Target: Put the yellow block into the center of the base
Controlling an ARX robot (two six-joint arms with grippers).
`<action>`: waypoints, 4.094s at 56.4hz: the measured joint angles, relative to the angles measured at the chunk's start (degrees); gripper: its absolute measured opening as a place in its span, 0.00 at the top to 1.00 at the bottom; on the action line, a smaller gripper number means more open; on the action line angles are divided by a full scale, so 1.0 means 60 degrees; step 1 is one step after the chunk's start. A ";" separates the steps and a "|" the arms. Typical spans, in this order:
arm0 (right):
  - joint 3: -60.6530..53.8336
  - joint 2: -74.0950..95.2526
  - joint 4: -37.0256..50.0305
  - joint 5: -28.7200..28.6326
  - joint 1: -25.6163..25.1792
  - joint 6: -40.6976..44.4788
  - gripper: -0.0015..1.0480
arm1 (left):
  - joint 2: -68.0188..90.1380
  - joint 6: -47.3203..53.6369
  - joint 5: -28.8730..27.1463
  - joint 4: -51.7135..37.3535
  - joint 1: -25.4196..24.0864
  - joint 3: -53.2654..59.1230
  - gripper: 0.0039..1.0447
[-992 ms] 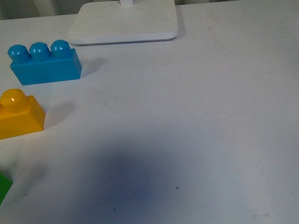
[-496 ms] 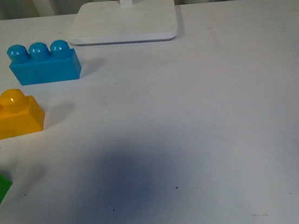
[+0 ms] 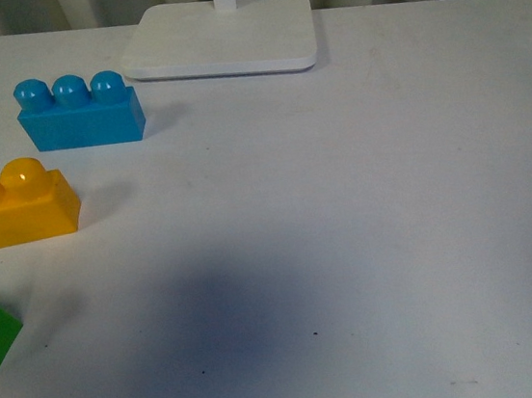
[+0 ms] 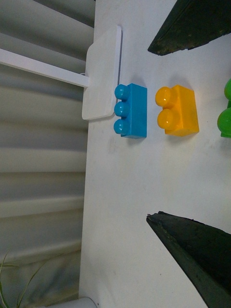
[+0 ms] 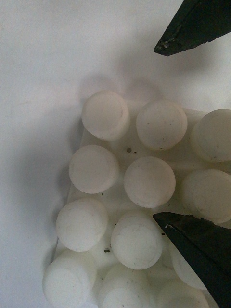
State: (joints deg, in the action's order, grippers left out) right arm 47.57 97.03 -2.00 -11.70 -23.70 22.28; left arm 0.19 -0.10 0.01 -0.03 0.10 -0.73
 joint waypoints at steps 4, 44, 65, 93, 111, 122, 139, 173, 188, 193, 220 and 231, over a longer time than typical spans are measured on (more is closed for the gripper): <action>-0.0055 -0.0011 -0.0069 -0.0142 0.0058 0.0011 0.09 | 0.0000 0.0000 0.0000 0.0000 0.0004 0.0000 0.06; -0.1650 -0.0918 0.0659 0.1486 0.4852 -0.4736 0.09 | 0.0000 0.0000 0.0000 0.0000 0.0000 0.0000 0.06; -0.0641 0.0091 0.0805 0.3217 0.8280 -0.7417 0.09 | 0.0000 0.0000 0.0000 0.0000 0.0004 0.0000 0.06; -0.0069 0.0015 0.0488 0.3337 0.9169 -0.8681 0.09 | 0.0000 0.0000 0.0000 0.0000 0.0004 0.0000 0.06; -0.0419 -0.2973 0.0543 0.2426 0.7883 -0.7785 0.09 | 0.0000 0.0000 0.0000 0.0000 0.0000 0.0000 0.06; -0.1530 -0.5395 0.1490 0.1330 0.6739 -0.6583 0.09 | 0.0000 0.0000 0.0000 0.0000 0.0004 0.0000 0.06; -0.3548 -0.9220 0.1504 -0.0401 0.4648 -0.6029 0.09 | 0.0000 0.0000 0.0000 0.0000 0.0000 0.0000 0.06; -0.6444 -1.3034 0.1880 0.1858 0.3843 -0.3920 0.70 | 0.0000 0.0000 -0.0004 0.0000 0.0000 0.0000 0.06; -0.7082 -1.3792 0.1847 0.1945 0.3916 -0.3752 0.99 | 0.0000 0.0000 0.0000 0.0000 0.0000 0.0000 0.06; -0.7202 -1.3988 0.1778 0.1942 0.3916 -0.3752 0.99 | 0.0000 0.0000 0.0000 0.0000 0.0004 0.0000 0.06; -0.7868 -1.6101 0.0302 0.1942 0.3920 -0.3745 0.99 | 0.0000 0.0000 0.0000 0.0000 0.0004 0.0000 0.06; -0.7868 -1.6130 0.0310 0.1942 0.3920 -0.3745 0.99 | 0.0000 0.0000 -0.0004 0.0000 0.0000 0.0000 0.06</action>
State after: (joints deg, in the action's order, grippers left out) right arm 0.36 0.25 -0.14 -0.05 -0.19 -0.19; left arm 0.19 -0.10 -0.01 -0.03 0.10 -0.73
